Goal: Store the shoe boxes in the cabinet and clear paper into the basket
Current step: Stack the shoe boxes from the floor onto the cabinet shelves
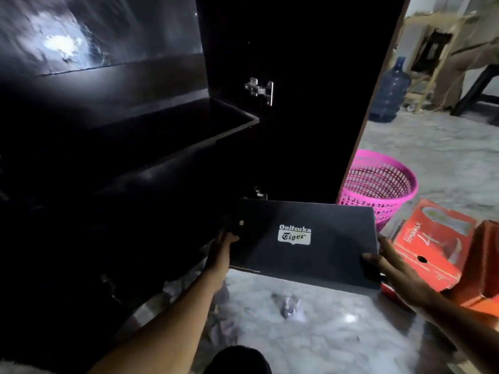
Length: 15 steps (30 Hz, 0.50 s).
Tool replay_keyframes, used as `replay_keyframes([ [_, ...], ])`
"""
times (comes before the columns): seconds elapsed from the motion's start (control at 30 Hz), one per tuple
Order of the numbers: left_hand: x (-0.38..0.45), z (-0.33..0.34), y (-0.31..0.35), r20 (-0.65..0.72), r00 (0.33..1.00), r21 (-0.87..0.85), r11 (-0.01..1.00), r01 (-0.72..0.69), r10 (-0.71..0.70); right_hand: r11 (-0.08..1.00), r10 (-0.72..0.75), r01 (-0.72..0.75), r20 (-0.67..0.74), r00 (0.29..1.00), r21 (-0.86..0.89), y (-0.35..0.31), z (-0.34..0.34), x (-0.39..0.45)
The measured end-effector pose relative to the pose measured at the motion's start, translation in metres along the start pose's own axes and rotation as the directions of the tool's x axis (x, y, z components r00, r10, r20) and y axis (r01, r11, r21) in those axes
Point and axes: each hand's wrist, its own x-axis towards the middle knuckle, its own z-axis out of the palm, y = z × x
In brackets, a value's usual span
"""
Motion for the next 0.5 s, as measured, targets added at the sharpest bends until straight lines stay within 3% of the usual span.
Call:
replay_keyframes([
  [0.07, 0.005, -0.017, -0.006, -0.072, 0.995, -0.035, 0.997, 0.064, -0.067, 0.994, 0.042, -0.043, -0.017, 0.999, -0.097, -0.031, 0.016, 0.004],
  [0.13, 0.008, -0.032, -0.011, -0.121, 0.983, -0.077, 0.989, 0.126, -0.135, 1.0, 0.02, -0.019, 0.038, 0.999, -0.025, -0.057, 0.038, 0.023],
  [0.17, 0.009, -0.04, -0.013, -0.14, 0.978, -0.112, 0.983, 0.142, -0.157, 0.996, 0.032, -0.028, 0.053, 0.998, -0.079, -0.056, 0.046, 0.035],
  [0.33, 0.019, -0.087, -0.036, -0.217, 0.959, -0.111, 0.981, 0.161, -0.182, 0.949, 0.284, -0.259, 0.128, 0.95, -0.181, -0.025, 0.082, 0.095],
  [0.5, 0.033, -0.134, -0.059, -0.346, 0.926, -0.101, 0.987, 0.124, -0.151, 0.96, 0.277, -0.267, 0.167, 0.946, -0.082, 0.014, 0.143, 0.16],
])
